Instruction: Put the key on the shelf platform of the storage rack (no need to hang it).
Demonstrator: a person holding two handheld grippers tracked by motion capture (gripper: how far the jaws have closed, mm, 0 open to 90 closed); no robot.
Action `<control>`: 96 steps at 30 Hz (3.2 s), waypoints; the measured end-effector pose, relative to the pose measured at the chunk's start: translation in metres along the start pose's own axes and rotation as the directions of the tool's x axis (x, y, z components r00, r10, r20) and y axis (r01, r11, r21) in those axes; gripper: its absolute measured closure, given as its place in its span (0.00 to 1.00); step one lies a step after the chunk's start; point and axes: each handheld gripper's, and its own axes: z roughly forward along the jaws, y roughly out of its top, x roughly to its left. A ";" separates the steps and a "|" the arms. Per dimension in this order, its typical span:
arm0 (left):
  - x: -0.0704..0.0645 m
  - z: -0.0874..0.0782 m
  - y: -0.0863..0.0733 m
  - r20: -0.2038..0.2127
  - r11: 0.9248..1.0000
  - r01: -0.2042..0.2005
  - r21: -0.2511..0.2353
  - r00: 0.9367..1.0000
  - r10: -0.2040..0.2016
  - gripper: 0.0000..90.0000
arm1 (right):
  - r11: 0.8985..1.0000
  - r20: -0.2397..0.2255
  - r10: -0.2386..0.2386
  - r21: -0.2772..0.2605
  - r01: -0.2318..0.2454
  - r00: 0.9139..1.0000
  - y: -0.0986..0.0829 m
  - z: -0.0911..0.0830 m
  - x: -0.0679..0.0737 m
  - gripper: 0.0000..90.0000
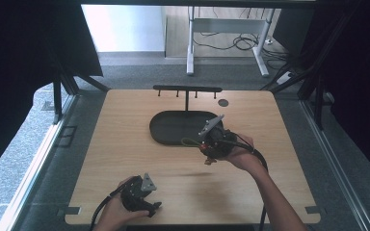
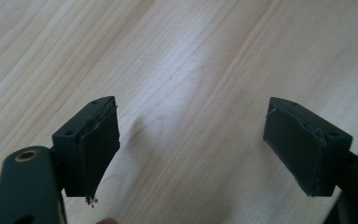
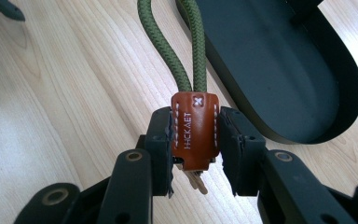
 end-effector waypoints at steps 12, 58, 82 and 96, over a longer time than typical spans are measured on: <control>0.005 -0.005 -0.002 -0.017 1.000 0.021 -0.014 1.000 -0.021 0.21 | 1.000 0.010 -0.005 0.001 0.005 1.000 0.010 -0.005 -0.005 0.74; 0.013 -0.015 -0.005 -0.032 0.998 0.041 -0.047 0.999 -0.043 0.21 | 0.998 0.023 0.064 0.018 -0.065 0.998 0.047 0.017 -0.056 0.75; 0.016 -0.022 -0.007 -0.037 0.996 0.051 -0.079 0.998 -0.054 0.22 | 0.993 0.029 0.116 0.010 -0.117 0.993 0.061 0.040 -0.087 0.74; 0.015 -0.024 -0.007 -0.018 0.994 0.061 -0.094 0.998 -0.063 0.22 | 0.991 0.036 0.132 -0.006 -0.132 0.991 0.059 0.060 -0.095 0.74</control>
